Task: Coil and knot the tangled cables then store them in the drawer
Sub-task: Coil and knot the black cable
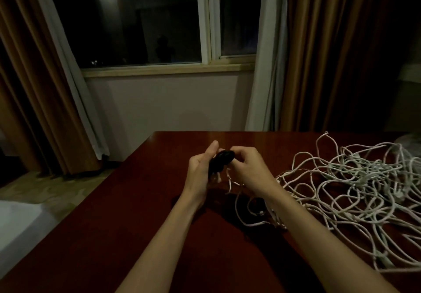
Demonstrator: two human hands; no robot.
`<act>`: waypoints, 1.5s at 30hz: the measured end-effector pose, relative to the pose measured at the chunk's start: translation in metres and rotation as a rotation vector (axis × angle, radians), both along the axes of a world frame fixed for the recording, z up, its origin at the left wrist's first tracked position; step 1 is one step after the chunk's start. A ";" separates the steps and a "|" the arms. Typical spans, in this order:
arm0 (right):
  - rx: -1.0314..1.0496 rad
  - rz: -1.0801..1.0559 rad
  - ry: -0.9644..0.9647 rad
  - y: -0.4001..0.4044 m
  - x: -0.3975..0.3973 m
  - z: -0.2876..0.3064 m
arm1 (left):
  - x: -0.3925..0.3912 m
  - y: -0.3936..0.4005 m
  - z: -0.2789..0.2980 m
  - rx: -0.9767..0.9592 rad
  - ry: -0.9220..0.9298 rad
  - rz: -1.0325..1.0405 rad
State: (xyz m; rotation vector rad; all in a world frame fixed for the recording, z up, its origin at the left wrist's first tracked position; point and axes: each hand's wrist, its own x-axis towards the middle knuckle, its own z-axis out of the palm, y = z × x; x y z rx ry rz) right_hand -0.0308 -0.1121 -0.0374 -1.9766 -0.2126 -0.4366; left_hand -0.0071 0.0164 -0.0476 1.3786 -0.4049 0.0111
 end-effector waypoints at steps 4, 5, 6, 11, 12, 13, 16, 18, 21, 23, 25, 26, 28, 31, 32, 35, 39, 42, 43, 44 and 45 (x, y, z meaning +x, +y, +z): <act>-0.100 -0.102 -0.043 0.010 -0.010 -0.008 | -0.002 -0.002 0.002 -0.019 0.045 -0.036; -0.127 -0.107 -0.054 0.013 -0.013 -0.010 | -0.003 -0.002 0.003 -0.055 0.065 -0.027; -0.139 -0.096 -0.061 0.014 -0.016 -0.012 | -0.003 -0.003 0.004 -0.128 0.089 -0.023; 0.049 0.018 0.055 0.007 -0.020 -0.015 | 0.004 0.000 0.007 -0.449 0.208 -0.064; 0.130 0.051 0.076 0.005 -0.021 -0.013 | 0.005 0.000 0.008 -0.433 0.206 -0.039; 0.197 0.073 0.094 0.003 -0.022 -0.010 | 0.005 -0.001 0.008 -0.417 0.202 -0.017; 0.300 0.122 0.189 -0.012 -0.023 -0.005 | 0.004 -0.004 0.008 -0.381 0.185 0.048; 0.225 0.126 0.264 -0.023 -0.024 -0.006 | 0.003 -0.003 0.006 -0.333 0.179 0.107; 0.078 0.003 0.203 -0.027 -0.024 -0.011 | 0.004 -0.003 0.004 -0.312 0.189 0.117; 0.203 -0.060 0.119 -0.023 -0.025 -0.010 | 0.000 -0.005 0.005 -0.333 0.190 0.054; 0.405 -0.076 0.101 -0.021 -0.026 -0.008 | -0.006 -0.007 0.008 -0.324 0.195 -0.005; 0.457 -0.082 0.099 -0.022 -0.027 -0.007 | -0.009 -0.008 0.009 -0.336 0.197 -0.027; 0.349 -0.098 0.071 -0.025 -0.027 -0.008 | -0.013 -0.010 0.012 -0.404 0.210 -0.041; 0.002 -0.140 0.011 -0.021 -0.030 -0.006 | -0.011 -0.008 0.015 -0.567 0.240 0.003; -0.082 -0.158 -0.002 -0.017 -0.031 -0.004 | -0.009 -0.007 0.016 -0.630 0.252 0.007; -0.418 -0.160 -0.006 -0.002 -0.030 -0.003 | -0.006 -0.006 0.016 -0.799 0.319 -0.003; -0.705 -0.198 -0.021 0.011 -0.034 0.005 | -0.006 -0.006 0.019 -0.869 0.379 0.047; -0.816 -0.210 -0.108 0.014 -0.045 0.013 | 0.005 0.002 0.011 -0.518 0.195 0.261; -0.847 -0.172 -0.132 0.017 -0.049 0.016 | 0.008 0.005 0.006 -0.351 0.090 0.342; -0.867 -0.113 -0.148 0.021 -0.053 0.017 | 0.011 0.007 0.001 -0.184 -0.032 0.415; -0.867 -0.043 -0.165 0.025 -0.055 0.018 | 0.012 0.007 -0.002 -0.034 -0.154 0.476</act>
